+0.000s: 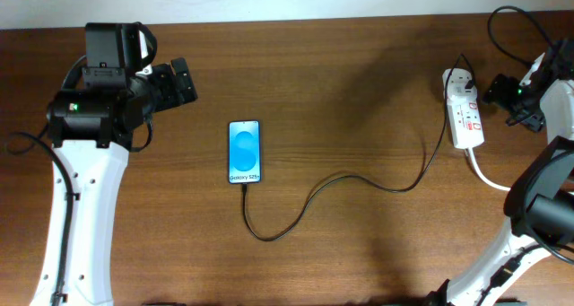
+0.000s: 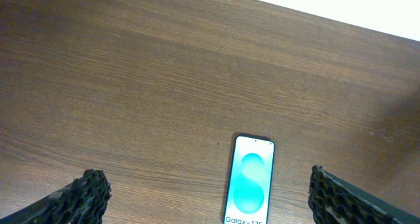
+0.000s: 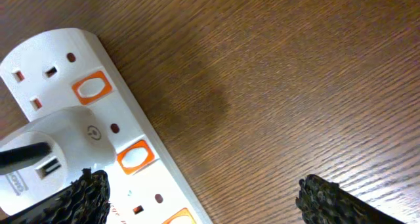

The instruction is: Plug charger to phone and switch on socket

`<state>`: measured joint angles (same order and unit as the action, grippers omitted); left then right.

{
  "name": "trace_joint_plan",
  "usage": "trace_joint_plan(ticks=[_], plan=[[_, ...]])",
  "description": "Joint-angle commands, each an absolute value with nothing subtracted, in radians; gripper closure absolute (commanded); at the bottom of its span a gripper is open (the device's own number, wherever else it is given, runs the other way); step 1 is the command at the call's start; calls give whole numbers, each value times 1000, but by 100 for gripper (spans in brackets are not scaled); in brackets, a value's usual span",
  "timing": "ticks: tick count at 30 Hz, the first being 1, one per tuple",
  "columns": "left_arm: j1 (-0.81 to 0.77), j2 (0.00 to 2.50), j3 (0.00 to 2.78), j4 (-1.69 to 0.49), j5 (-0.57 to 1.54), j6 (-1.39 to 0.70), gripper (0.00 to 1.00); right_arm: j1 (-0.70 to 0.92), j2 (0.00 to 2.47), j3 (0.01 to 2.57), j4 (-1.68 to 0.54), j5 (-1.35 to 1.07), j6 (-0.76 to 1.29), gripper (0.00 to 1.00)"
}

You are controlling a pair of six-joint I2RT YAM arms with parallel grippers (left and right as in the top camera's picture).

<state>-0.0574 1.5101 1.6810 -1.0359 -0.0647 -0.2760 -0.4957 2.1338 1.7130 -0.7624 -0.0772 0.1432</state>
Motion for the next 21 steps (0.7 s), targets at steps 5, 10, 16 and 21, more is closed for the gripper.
trace_joint_plan(ticks=[5,10,16,21], plan=[[-51,1504,1689,-1034,-76,-271,0,-492,2177,1705,-745,-101,166,6],[-51,1504,1689,-1035,-76,-271,1,-491,2212,1705,-748,-100,162,6],[-51,1504,1689,-1034,-76,-271,1,-491,2214,1704,-746,-97,139,6],[-51,1504,1689,-1034,-76,-271,1,-491,2230,1705,-741,-97,109,6]])
